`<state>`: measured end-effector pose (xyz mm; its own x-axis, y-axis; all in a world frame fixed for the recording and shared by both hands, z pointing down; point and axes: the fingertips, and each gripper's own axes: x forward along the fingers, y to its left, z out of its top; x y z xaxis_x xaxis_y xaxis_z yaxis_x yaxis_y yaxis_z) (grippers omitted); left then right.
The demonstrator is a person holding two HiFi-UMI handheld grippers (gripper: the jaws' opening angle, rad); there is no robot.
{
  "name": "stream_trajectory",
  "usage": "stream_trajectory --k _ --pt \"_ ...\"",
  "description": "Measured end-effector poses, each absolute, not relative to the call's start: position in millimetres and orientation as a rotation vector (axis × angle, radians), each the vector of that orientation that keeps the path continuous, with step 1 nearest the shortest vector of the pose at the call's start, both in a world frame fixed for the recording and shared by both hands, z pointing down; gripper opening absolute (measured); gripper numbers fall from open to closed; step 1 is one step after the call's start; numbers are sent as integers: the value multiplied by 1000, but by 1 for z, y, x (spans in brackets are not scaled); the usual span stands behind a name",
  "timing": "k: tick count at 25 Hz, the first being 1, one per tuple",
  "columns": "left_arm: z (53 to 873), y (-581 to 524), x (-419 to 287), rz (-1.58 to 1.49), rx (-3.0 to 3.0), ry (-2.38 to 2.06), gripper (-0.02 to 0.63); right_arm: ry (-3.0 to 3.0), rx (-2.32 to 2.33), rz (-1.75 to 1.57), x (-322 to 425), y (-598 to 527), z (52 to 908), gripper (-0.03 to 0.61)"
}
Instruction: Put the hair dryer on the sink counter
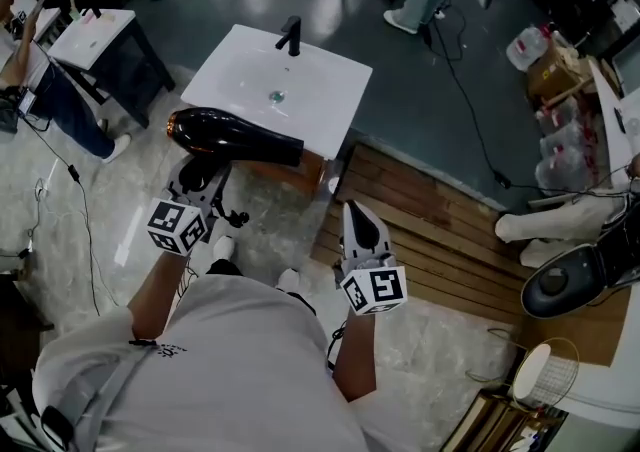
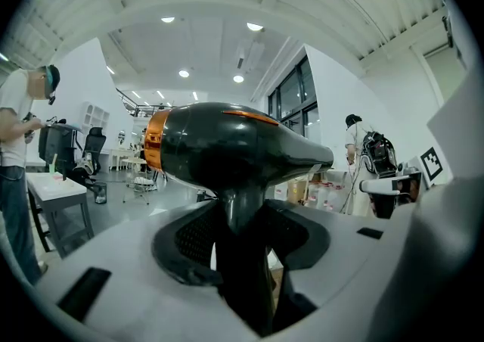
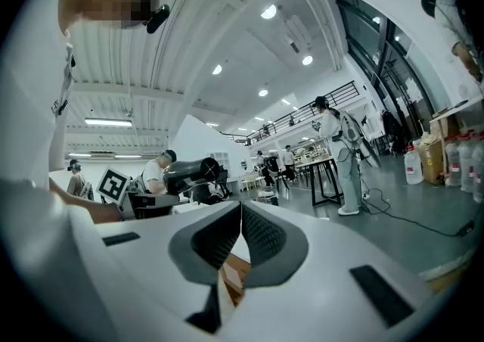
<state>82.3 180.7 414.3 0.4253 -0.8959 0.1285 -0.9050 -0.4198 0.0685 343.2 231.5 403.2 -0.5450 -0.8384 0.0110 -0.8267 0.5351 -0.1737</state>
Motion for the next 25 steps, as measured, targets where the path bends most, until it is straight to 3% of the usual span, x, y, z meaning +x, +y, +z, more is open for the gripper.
stream_trajectory --k 25 --pt "423 141 -51 135 2606 -1481 183 2669 -1513 -237 181 204 399 9"
